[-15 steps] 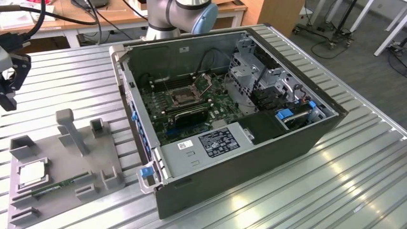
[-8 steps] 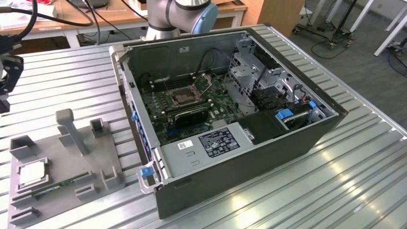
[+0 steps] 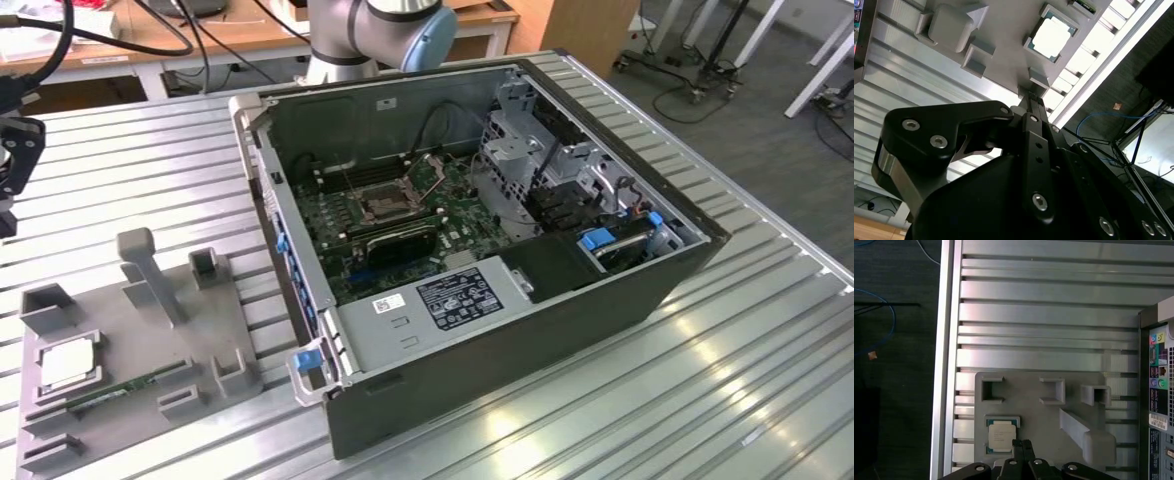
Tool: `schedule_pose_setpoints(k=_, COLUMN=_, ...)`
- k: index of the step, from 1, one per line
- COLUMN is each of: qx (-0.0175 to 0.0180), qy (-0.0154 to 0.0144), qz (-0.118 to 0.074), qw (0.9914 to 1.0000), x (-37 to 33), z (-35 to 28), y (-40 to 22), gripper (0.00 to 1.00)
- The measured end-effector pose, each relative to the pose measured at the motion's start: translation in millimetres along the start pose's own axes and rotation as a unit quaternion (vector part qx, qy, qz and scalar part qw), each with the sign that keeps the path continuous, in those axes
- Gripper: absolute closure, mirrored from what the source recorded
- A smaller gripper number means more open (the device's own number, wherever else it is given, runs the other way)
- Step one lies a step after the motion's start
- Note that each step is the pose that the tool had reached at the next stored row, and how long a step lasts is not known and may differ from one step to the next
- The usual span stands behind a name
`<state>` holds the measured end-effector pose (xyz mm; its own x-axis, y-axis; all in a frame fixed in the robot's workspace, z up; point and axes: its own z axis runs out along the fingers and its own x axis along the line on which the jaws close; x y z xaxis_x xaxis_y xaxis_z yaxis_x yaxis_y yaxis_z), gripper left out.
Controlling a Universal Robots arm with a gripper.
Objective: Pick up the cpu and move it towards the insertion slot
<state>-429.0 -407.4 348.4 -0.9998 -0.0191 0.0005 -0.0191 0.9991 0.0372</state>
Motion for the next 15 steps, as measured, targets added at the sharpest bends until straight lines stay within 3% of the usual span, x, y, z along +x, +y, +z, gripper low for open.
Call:
schedule_pose_setpoints(k=7, qx=0.0000, qy=-0.0001, qz=0.000, qw=1.00000, x=0.0, z=0.6, y=0.0, gripper=0.89)
schedule_pose_setpoints(k=15, qx=0.0000, qy=0.0000, qz=0.000, qw=1.00000, x=0.0, z=8.7, y=-0.3, gripper=0.89)
